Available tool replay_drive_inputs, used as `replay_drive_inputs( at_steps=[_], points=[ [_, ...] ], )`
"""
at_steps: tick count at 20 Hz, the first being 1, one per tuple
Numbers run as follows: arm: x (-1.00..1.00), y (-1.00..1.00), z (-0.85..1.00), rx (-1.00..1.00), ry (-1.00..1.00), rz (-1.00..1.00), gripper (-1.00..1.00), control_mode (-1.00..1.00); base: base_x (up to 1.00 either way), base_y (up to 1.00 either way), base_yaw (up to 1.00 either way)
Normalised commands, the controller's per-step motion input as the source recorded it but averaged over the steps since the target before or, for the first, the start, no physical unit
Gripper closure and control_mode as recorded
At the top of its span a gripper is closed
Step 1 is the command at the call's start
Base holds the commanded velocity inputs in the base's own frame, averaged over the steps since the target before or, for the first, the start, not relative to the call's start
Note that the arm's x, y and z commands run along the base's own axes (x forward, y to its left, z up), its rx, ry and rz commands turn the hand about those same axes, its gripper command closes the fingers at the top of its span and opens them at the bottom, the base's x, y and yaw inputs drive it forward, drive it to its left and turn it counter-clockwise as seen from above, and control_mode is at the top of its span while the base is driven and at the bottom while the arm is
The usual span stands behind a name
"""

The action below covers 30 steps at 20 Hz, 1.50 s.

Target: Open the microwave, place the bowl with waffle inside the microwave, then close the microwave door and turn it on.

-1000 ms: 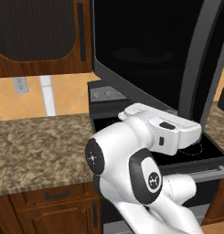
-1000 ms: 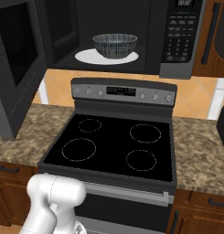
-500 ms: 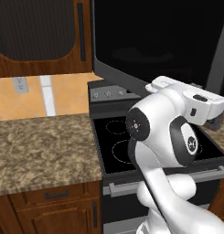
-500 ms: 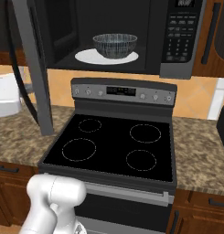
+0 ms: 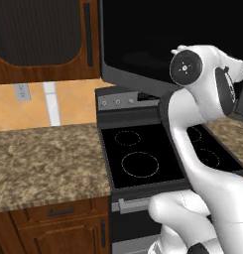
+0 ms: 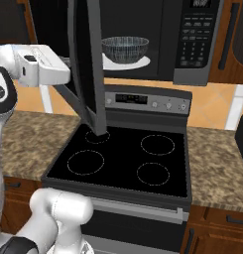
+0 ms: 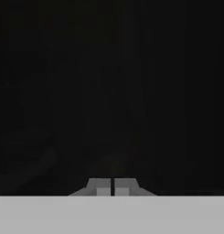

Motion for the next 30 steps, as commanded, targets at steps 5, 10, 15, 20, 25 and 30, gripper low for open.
replay_drive_inputs(
  at_steps=[5, 10, 15, 20, 25, 30],
  points=[
    [1.0, -0.48, 0.1, 0.15, 0.05, 0.24, 1.0, -1.0, 0.0, 0.0, 0.0],
    [1.0, -0.53, -0.08, 0.1, 0.07, 0.17, 1.0, -1.0, 0.0, 0.0, 0.0],
    [1.0, -0.38, -0.16, 0.1, 0.01, 0.19, 1.0, -1.0, 0.0, 0.0, 0.0],
    [1.0, -0.29, -0.19, 0.17, -0.02, 0.3, 1.0, -1.0, 0.0, 0.0, 0.0],
    [1.0, -0.21, -0.27, 0.17, -0.07, 0.3, 1.0, -1.0, 0.0, 0.0, 0.0],
    [1.0, -0.01, -0.34, 0.14, -0.04, 0.14, 1.0, -1.0, 0.0, 0.0, 0.0]
  ],
)
